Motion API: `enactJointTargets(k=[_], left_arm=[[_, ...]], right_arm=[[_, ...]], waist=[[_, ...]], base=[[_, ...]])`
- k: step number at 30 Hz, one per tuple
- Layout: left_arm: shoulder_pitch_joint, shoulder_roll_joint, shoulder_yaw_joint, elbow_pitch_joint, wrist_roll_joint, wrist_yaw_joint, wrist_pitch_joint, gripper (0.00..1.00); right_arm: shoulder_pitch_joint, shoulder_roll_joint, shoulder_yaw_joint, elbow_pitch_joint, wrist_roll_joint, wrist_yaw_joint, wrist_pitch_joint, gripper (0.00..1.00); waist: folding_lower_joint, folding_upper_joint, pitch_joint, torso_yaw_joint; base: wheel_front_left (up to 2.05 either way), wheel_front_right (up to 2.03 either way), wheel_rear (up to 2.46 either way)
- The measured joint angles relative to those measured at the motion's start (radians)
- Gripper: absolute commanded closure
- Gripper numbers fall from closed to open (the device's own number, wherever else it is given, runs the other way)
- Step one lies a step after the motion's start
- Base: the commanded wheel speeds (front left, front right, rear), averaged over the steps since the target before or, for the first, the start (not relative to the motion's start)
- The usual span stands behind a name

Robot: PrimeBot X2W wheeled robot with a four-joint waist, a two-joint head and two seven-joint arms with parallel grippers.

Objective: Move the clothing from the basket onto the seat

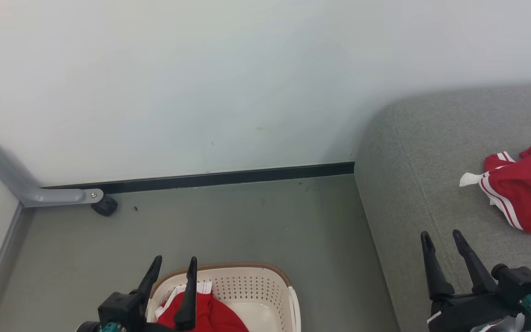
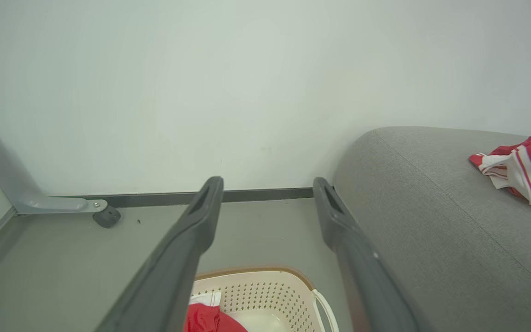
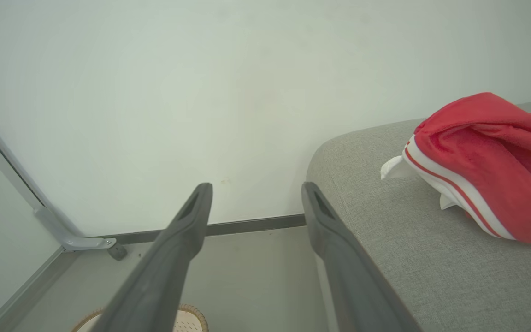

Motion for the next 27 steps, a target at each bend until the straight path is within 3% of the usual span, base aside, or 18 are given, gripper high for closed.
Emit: enactJointTargets(k=[27], left_arm=[[0.094,-0.017,0.083,0.029,-0.001,0.009,-0.023,0.0]], right_arm=[[0.173,-0.002,0.015,-0.188,-0.042,-0.043,0.001,0.0]], waist=[[0.0001,0.0001,-0.06,0.012]], base=[[0.0,0.0,0.0]])
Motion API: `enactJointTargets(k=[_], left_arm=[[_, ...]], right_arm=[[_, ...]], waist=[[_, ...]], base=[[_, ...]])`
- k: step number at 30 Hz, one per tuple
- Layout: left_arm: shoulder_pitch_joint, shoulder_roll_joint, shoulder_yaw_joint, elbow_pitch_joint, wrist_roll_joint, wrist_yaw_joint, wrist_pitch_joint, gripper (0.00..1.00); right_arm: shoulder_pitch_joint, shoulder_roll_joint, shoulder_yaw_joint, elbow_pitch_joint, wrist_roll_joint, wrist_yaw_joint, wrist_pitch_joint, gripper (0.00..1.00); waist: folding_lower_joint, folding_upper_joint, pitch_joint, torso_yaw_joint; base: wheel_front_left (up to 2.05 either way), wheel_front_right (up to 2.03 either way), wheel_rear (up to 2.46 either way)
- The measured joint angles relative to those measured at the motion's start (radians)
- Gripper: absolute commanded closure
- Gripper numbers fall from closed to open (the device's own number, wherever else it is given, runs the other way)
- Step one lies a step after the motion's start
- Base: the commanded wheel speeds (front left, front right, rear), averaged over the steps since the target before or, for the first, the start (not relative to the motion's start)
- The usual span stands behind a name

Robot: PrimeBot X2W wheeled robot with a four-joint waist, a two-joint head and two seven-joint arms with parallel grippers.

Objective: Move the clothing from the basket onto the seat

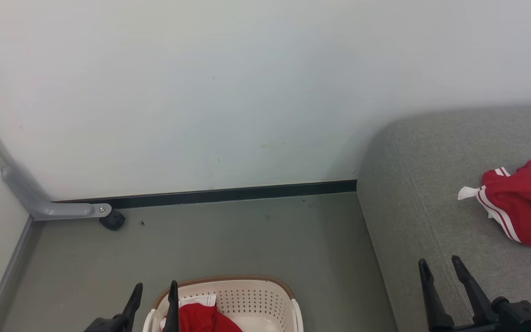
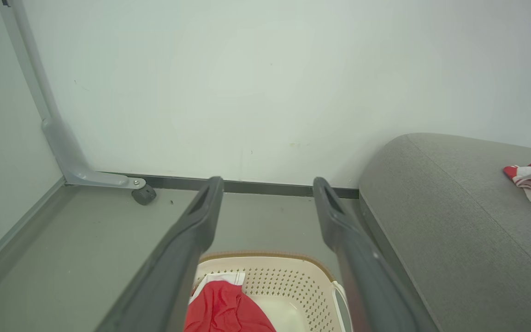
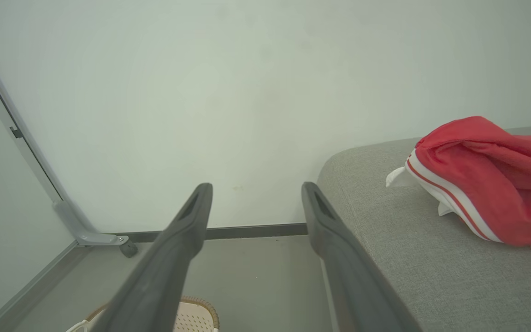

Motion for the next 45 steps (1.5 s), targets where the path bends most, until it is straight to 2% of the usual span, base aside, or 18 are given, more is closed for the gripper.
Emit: enactJointTargets(k=[28,45], left_arm=[[-0.001,-0.036,0.011,0.015,0.017,0.0,-0.008,0.0],[-0.063,-0.084,-0.013,0.15,0.017,0.0,-0.004,0.0]], right_arm=[[0.016,-0.024,-0.005,-0.099,-0.001,-0.02,0.052,0.0],[-0.015,-0.053,-0.013,-0.244,-0.009,-0.028,0.097,0.0]], waist=[[0.0,0.0,0.037,0.017],[0.0,0.0,0.157,0.007]], base=[[0.0,0.0,0.0],[0.0,0.0,0.0]])
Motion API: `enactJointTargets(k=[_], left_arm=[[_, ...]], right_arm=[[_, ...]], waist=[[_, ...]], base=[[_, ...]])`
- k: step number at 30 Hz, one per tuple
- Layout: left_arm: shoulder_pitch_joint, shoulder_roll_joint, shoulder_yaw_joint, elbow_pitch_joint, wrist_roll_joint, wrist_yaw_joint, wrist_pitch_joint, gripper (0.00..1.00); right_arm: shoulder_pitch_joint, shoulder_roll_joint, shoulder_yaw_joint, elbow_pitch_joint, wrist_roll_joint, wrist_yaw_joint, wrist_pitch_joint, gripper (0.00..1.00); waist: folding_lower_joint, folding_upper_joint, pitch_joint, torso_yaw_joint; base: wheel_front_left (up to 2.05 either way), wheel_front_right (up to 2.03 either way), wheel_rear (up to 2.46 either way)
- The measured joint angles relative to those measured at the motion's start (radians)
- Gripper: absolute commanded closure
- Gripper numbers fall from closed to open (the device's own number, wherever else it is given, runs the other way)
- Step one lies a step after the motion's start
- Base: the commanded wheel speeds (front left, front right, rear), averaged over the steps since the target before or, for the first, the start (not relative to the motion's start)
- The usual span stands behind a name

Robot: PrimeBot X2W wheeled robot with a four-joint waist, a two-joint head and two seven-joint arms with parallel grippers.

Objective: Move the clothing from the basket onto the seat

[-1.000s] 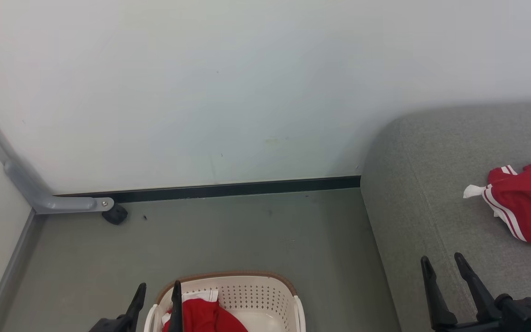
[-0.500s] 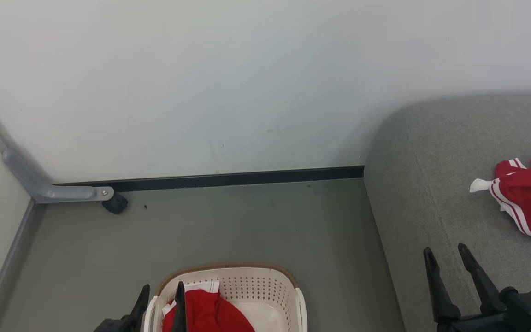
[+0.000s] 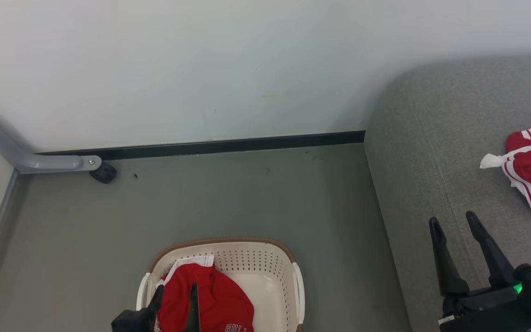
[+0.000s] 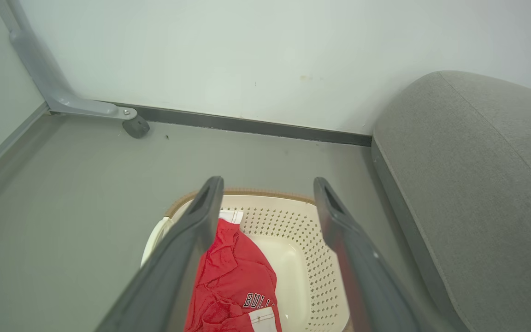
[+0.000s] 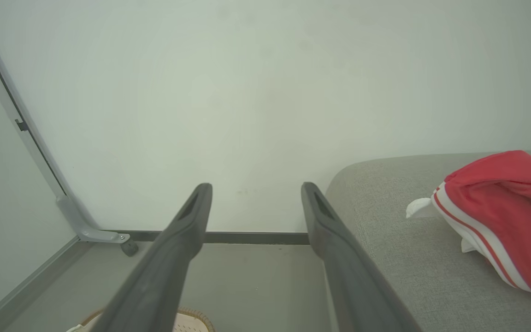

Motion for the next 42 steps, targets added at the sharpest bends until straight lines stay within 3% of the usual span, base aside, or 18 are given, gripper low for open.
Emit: enactJointTargets(k=[15,29,42], left_arm=[[-0.19,-0.012,-0.05,0.206,0.012,0.0,0.039,0.0],[-0.372,-0.017,-0.031,0.4,0.017,0.0,0.094,0.0],[-0.575,0.086,0.016,0.52,0.085,0.0,0.143,0.0]], right_arm=[[-0.097,-0.007,-0.016,-0.132,-0.007,-0.017,0.035,0.0],[-0.164,-0.005,-0.016,-0.268,-0.011,-0.035,0.052,0.0],[-0.205,0.023,-0.018,-0.338,-0.002,-0.042,0.049,0.0]], waist=[[0.0001,0.0001,0.199,-0.045],[0.0002,0.0001,0.399,-0.133],[0.0002,0.0003,0.592,-0.225]], base=[[0.0,0.0,0.0],[0.0,0.0,0.0],[0.0,0.0,0.0]])
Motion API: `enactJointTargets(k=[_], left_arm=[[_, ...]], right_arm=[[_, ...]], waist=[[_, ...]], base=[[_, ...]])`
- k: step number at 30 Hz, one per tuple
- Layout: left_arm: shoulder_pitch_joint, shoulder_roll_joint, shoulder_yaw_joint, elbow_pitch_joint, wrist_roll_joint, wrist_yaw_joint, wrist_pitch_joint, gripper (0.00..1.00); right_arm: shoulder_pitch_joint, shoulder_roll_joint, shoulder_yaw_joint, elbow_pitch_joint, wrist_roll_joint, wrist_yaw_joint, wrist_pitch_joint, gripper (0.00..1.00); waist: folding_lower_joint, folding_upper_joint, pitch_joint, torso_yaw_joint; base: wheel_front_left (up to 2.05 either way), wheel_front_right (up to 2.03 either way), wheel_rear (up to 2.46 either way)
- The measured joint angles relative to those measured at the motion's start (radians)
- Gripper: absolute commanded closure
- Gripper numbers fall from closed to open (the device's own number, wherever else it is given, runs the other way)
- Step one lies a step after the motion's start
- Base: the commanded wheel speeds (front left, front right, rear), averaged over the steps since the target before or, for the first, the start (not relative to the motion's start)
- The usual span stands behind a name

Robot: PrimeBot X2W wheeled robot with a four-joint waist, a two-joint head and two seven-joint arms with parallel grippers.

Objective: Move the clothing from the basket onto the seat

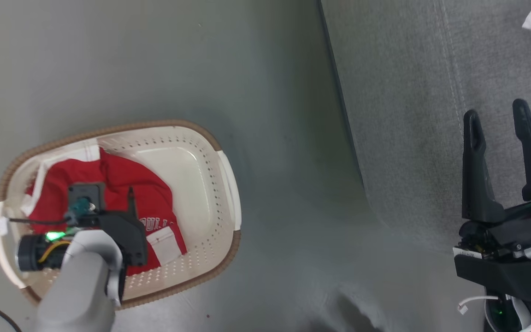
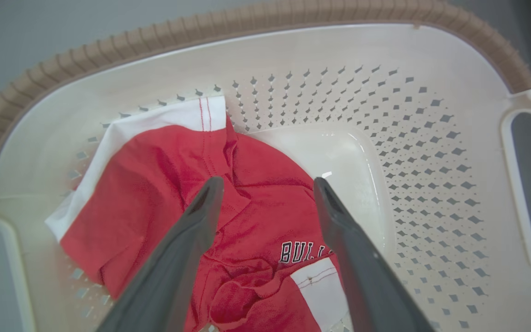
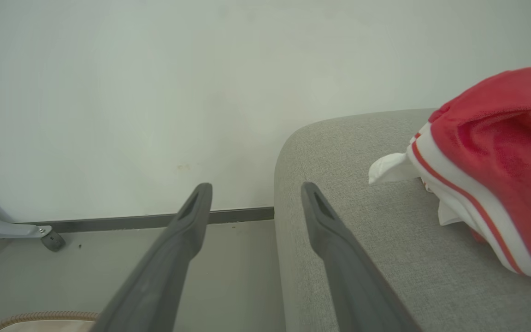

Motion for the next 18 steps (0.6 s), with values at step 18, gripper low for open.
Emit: enactJointTargets(k=[18], left_arm=[[-0.152,0.119,0.151,0.145,0.021,0.0,0.031,0.0]], right_arm=[[-0.09,0.056,0.036,0.014,0.023,0.018,-0.078,0.0]], waist=[[-0.0001,-0.0001,0.209,-0.1]], base=[[0.0,0.0,0.0]])
